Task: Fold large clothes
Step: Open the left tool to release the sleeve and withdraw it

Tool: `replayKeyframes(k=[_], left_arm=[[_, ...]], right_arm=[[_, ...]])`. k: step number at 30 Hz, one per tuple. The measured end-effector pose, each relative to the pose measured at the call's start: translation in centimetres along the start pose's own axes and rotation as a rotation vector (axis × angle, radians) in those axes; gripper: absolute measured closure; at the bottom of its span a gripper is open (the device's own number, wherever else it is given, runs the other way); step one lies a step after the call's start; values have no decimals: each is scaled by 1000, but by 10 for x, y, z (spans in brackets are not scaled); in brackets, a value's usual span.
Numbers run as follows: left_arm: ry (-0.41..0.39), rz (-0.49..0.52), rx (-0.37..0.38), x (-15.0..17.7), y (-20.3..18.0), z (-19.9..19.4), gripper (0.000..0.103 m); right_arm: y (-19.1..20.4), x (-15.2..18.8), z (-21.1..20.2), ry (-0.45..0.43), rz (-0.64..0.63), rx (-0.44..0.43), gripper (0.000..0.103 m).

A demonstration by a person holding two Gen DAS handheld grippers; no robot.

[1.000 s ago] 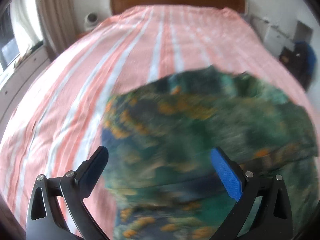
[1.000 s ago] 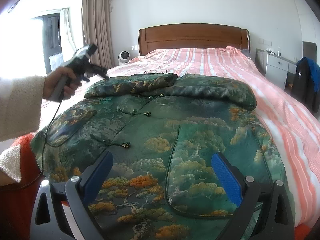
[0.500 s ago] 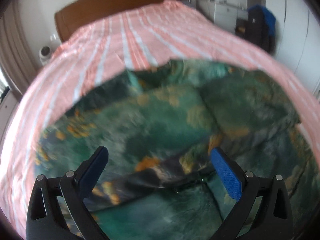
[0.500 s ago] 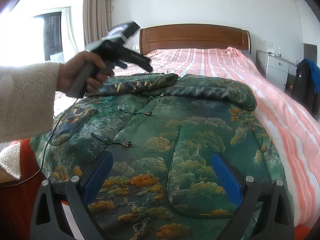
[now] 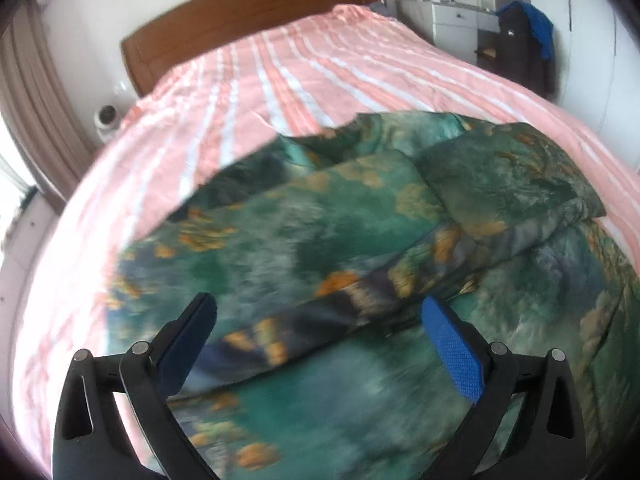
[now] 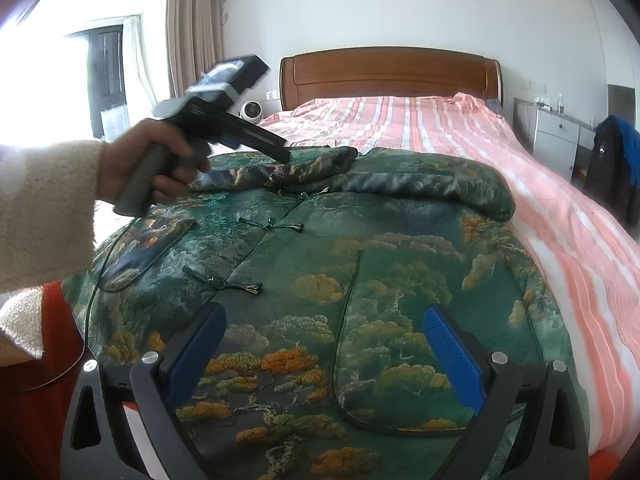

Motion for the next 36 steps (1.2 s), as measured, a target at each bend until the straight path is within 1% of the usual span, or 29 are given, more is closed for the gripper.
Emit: replayKeyframes(k=[2,5,6,7,8,9,10,11,12,13,14,15,16,17,18,19,21,22,23,24,25,26,29,32,33,35,36], left_arm=[[-14,1,-48,-2,17,-11,1],[-52,-18,-167,-3,54,-34,1],[-77,-41,-224,-3,74,-49,1],[-96,-61,-259,-4,88,-61,1],[-120,-92,-314,-4,113,-82,1],[-134,-107,-353,-4,130,-98,1],[-148,-112,-392,-3,147,-115,1],[-167,-101,-452,-5,166,-134,1],[-187,-63,-536,-5,188,-158,1],[-200,-19,-608,-7,202,-172,1],[-217,57,-727,-5,221,-194,0],[-223,117,-818,-4,235,-209,0],[-214,157,-879,0,246,-219,0],[-182,189,-931,7,261,-231,0],[-148,193,-926,14,268,-234,0],[-98,180,-884,24,274,-233,0],[-38,135,-784,43,273,-223,0],[-16,111,-724,53,267,-214,0],[8,81,-645,66,257,-200,0],[31,51,-563,79,243,-183,0],[45,28,-497,89,228,-166,0],[63,-4,-401,103,205,-144,0],[64,-64,-209,126,141,-96,0],[64,-127,-53,138,88,-71,1],[57,-150,-8,143,72,-64,1],[41,-165,42,148,50,-58,1],[29,-167,52,152,43,-57,1]], right_arm=[[1,0,-1,-2,-5,3,5],[2,-1,-1,-4,-8,6,5],[2,-1,-1,-5,-7,6,5],[2,-2,-2,-7,-7,7,5],[2,-2,-2,-11,-5,6,5],[1,-2,-3,-13,-3,5,5],[1,-3,-4,-15,0,4,5],[0,-3,-4,-19,5,1,5],[0,-4,-5,-21,8,-2,5],[-1,-4,-5,-23,11,-4,5],[-1,-4,-5,-24,13,-8,5],[-1,-4,-5,-24,16,-12,5],[-2,-4,-5,-25,17,-16,5],[-2,-4,-5,-25,17,-20,5],[-1,-4,-5,-25,17,-21,5],[-1,-4,-4,-25,17,-22,5],[-1,-5,-3,-24,21,-25,5],[-1,-5,-3,-23,21,-25,5],[0,-5,-2,-22,19,-23,5],[1,-5,-3,-22,14,-18,5],[2,-5,-3,-21,7,-11,5],[3,-4,-4,-20,-2,-1,5],[4,-3,-5,-17,-26,35,5],[3,0,-4,0,-25,59,5],[3,1,-3,7,-24,63,5],[4,4,-1,24,-29,73,5],[5,4,0,29,-33,75,5]])
Point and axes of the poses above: each gripper's, at about its wrist camera, not at the fingertips, and z roughly the way its jaws point, y to its left, x to its underside, the point moved 4 cm from there along z, roughly the way its jaws point, and after that the axes turned 13 degrees about -z, right-handed, at the moved point
